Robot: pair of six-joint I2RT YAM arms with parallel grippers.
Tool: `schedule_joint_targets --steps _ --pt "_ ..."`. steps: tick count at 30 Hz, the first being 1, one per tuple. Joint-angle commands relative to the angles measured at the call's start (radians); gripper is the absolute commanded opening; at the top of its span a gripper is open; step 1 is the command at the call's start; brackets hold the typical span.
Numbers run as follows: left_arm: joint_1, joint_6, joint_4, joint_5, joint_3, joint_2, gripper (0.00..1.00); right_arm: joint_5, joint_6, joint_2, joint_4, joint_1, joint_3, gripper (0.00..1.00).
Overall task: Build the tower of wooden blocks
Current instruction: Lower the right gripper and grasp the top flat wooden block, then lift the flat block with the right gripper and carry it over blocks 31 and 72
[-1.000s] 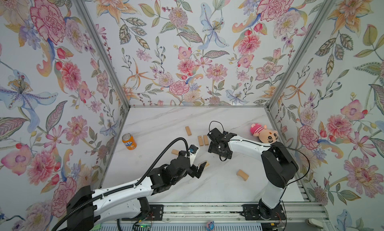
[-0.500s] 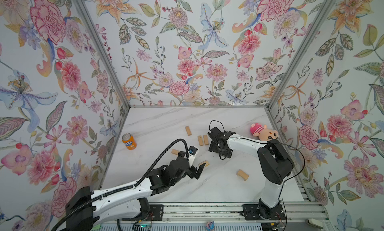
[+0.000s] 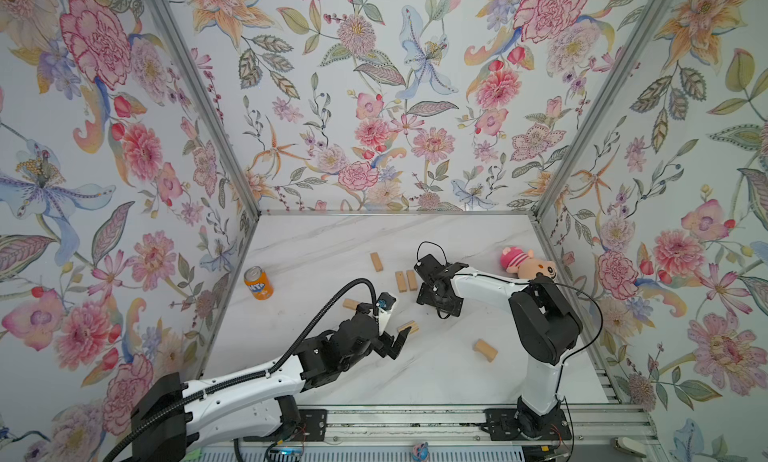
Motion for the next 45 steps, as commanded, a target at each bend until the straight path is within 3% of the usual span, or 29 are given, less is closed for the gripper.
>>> schedule_joint_targets --steps 1,6,15,34,45 --pt "0.014 0.014 0.018 0.013 -0.014 -0.014 0.99 -0.007 -0.008 0.023 -0.03 -0.001 0.026 0.88" --pt "0.018 0.013 0.02 0.018 -0.021 -0.02 0.99 -0.016 -0.017 0.033 -0.029 -0.001 0.027 0.84" --pt "0.022 0.006 0.022 0.022 -0.026 -0.024 0.99 -0.01 -0.059 0.019 -0.029 0.004 0.005 0.65" --pt "0.023 -0.061 -0.063 0.009 -0.015 -0.085 0.99 -0.008 -0.229 -0.087 -0.089 0.084 0.109 0.64" --pt "0.023 -0.098 -0.119 -0.059 0.017 -0.105 0.99 -0.041 -0.38 0.074 -0.115 0.051 0.373 0.63"
